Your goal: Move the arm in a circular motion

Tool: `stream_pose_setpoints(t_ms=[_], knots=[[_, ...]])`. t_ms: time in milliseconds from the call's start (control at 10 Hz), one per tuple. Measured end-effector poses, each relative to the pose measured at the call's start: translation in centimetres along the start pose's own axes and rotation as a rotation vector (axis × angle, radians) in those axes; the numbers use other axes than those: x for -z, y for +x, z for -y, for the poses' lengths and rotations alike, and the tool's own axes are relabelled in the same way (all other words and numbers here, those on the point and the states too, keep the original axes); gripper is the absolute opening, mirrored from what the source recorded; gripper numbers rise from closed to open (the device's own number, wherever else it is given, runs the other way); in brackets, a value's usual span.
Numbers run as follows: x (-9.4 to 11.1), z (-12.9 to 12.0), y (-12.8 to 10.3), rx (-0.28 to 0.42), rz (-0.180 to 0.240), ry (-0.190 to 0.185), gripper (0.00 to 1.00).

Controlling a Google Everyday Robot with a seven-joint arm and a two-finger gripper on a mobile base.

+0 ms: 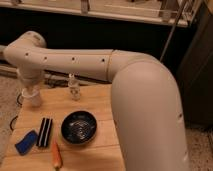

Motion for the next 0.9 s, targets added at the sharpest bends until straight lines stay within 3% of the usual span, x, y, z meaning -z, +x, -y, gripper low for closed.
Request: stream_pose_setpoints(t_ms=[100, 200, 400, 500, 700, 900], knots=[[-0.3, 3.3, -0.5, -0.038, 0.003, 0.005, 0.38], [-0.6, 8.1, -0.4, -0.106, 0.009, 0.013, 0.38], [0.0, 15.8, 1.6, -0.263, 0.029, 0.024, 0.38], [0.5, 18.4, 3.1, -0.338, 0.039, 0.028, 0.38], [1.8, 22.0, 7.3, -0.488, 0.051, 0.04, 0.38], [3.1, 22.1, 11.6, -0.586, 0.05, 0.061, 0.38]])
